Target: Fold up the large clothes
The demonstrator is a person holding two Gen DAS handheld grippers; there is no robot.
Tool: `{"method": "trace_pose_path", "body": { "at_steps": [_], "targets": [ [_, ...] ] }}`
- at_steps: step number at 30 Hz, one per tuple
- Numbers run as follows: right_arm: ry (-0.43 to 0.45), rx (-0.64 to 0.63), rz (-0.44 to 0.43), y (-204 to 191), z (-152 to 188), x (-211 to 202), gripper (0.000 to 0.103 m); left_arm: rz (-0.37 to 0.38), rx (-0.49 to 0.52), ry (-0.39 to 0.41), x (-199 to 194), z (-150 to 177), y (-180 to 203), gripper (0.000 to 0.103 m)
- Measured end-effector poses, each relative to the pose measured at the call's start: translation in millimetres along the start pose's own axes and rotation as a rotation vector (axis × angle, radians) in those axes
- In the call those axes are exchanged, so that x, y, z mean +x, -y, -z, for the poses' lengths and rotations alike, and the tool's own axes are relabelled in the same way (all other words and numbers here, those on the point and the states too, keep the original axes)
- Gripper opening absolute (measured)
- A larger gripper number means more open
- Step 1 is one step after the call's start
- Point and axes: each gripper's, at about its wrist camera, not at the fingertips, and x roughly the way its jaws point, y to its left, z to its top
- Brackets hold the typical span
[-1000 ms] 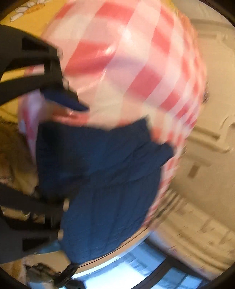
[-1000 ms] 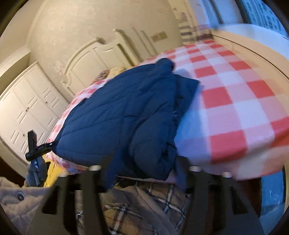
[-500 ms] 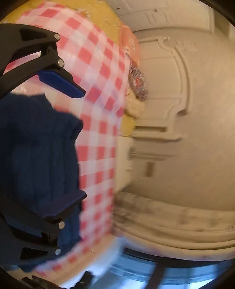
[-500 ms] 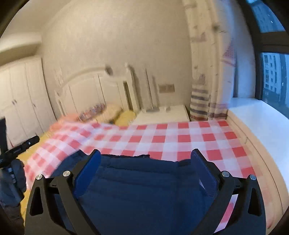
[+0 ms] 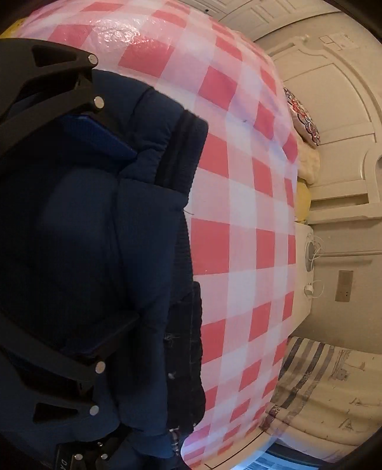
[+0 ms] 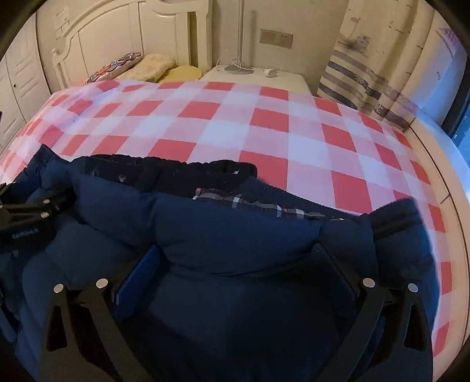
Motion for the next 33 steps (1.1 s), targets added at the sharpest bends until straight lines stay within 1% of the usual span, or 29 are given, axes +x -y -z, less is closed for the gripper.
{"method": "trace_pose_path", "body": {
  "at_steps": [6,9,12,14,15,17,19,20,21,22,23,24,26,27,28,29,31,33],
  "targets": [
    [-0.011,0.014,-0.017,1,0,4,0.099,0.006,-0.005,0.01,-1,4,-1,0.101],
    [-0.018,0.021,-0.026,1,-3,8,0.099,0.015,-0.009,0.0,2,1,1,0.101],
    [-0.013,0.025,-0.033,3,-3,8,0.099,0.039,-0.025,-0.014,5,-1,-2,0.101],
    [-0.019,0.029,-0.049,4,-3,7,0.099,0.056,-0.036,-0.02,7,-1,-5,0.101],
    [-0.025,0.041,-0.074,7,-4,4,0.099,0.06,-0.039,-0.021,7,-1,-5,0.101],
    [0.014,0.093,-0.122,17,-4,-9,0.098,0.065,-0.043,-0.023,7,-1,-6,0.101],
    [0.12,0.161,-0.16,33,-3,-37,0.098,0.066,-0.045,-0.022,7,-1,-6,0.101],
    [0.164,0.174,-0.158,40,-3,-49,0.098,0.065,-0.044,-0.021,7,-1,-6,0.101],
    [0.211,0.164,-0.111,48,-5,-63,0.098,0.066,-0.044,-0.022,8,-1,-7,0.101],
    [0.223,0.153,-0.077,52,-7,-68,0.098,0.066,-0.045,-0.022,8,-1,-7,0.101],
    [0.227,0.142,-0.043,57,-8,-71,0.095,0.066,-0.044,-0.022,8,-1,-6,0.101],
    [0.21,0.141,-0.025,66,-10,-68,0.093,0.065,-0.043,-0.021,8,-1,-7,0.101],
    [0.123,0.152,-0.034,79,-8,-45,0.08,0.067,-0.044,-0.02,8,0,-7,0.101],
    [0.062,0.151,-0.025,83,-2,-24,0.078,0.068,-0.045,-0.019,8,-1,-7,0.101],
    [0.017,0.166,-0.039,87,4,-5,0.077,0.071,-0.049,-0.019,7,-1,-7,0.101],
    [0.027,0.203,-0.068,93,7,-1,0.078,0.073,-0.051,-0.017,6,-2,-8,0.101],
    [0.026,0.207,-0.066,93,6,0,0.078,0.075,-0.053,-0.019,6,-3,-8,0.101],
    [0.028,0.209,-0.072,93,7,1,0.078,0.093,-0.057,-0.043,5,-7,-12,0.101]
  ]
}}
